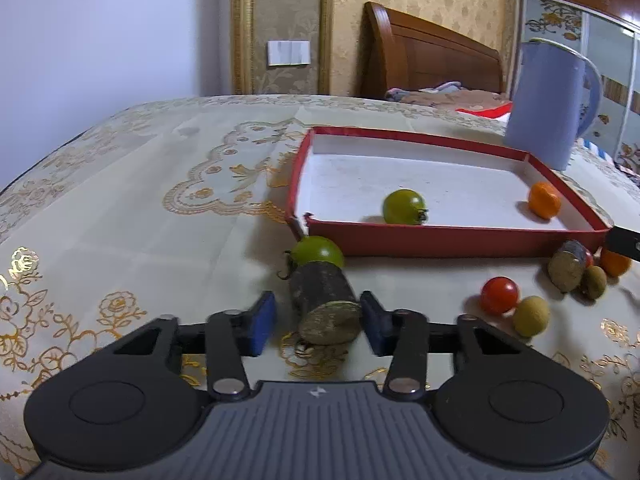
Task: Organize fruits
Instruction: 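Move the left tool back and grasp the dark cylindrical object, then hold the dark cylinder with the left gripper while the right gripper grasps a yellow lime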
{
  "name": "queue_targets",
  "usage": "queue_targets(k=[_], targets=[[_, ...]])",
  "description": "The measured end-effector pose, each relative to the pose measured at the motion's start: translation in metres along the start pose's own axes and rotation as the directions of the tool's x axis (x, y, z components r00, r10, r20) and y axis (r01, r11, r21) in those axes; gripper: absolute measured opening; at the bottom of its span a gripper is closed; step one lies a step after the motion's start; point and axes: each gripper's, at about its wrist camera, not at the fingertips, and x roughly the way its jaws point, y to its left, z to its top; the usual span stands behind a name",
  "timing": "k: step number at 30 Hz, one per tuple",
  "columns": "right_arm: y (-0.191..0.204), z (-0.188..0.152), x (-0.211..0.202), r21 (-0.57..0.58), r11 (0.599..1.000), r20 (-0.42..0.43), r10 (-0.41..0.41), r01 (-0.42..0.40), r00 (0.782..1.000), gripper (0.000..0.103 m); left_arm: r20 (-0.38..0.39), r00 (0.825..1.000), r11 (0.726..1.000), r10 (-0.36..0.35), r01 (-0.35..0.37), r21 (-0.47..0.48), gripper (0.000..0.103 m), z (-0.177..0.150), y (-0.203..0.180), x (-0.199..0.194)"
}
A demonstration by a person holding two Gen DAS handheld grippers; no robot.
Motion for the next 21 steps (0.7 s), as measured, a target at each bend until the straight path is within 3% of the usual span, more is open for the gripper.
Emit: queue_targets(k=[5, 10, 21], targets=[[0.000, 0.000, -0.002, 0.003, 1.000, 0.011, 0.002, -0.002, 1.000, 0.100, 0.007, 1.000, 1.000, 0.015, -0.015, 0.025, 0.036, -0.001, -0.006, -0.001], [0.004, -0.002, -0.009, -0.030, 0.999, 0.024, 0.014, -0.013, 1.000, 0.096, 0.000, 1.000, 1.000, -0.023, 0.023, 0.006, 0.036, 0.003, -0.004, 0.000], [0.044, -0.017, -0.019, -0.171, 0.966, -0.109, 0.177, -0.194, 0.978, 0.083, 0.018, 0.999, 0.999, -0.033, 0.032, 0.035, 0.036, 0.000, -0.010, 0.004]])
